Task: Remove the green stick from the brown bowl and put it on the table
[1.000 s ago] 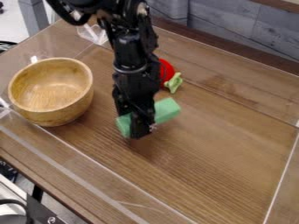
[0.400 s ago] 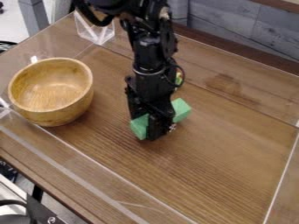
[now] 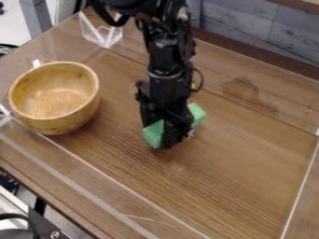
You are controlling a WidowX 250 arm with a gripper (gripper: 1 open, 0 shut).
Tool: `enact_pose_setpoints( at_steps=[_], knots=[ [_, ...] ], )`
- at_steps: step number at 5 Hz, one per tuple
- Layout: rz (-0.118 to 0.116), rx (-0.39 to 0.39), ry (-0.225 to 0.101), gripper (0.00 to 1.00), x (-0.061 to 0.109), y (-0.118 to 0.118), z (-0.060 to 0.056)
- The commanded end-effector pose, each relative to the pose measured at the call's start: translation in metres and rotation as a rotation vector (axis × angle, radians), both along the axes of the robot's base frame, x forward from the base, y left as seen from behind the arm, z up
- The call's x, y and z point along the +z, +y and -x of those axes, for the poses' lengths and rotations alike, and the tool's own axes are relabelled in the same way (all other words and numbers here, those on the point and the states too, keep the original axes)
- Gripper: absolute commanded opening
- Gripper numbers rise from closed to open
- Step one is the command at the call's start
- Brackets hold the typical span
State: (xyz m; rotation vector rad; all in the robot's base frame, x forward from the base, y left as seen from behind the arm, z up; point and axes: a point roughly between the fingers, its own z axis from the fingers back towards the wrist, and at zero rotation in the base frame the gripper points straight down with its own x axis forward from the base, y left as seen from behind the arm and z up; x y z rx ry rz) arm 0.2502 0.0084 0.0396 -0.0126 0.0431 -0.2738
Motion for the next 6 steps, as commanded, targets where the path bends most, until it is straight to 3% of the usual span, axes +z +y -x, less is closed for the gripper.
enact_pose_setpoints(
  at_steps=[1, 2, 4, 6],
  knots=[
    [-0.005, 0.002, -0.039, 0.0, 0.026, -0.007, 0.006],
    [-0.003, -0.07, -0.021, 0.0, 0.018, -0.005, 0.003],
    [0.001, -0.175, -0.016, 0.0, 0.016, 0.015, 0.015],
    [0.011, -0.218, -0.017, 0.0, 0.006, 0.03, 0.037]
  ],
)
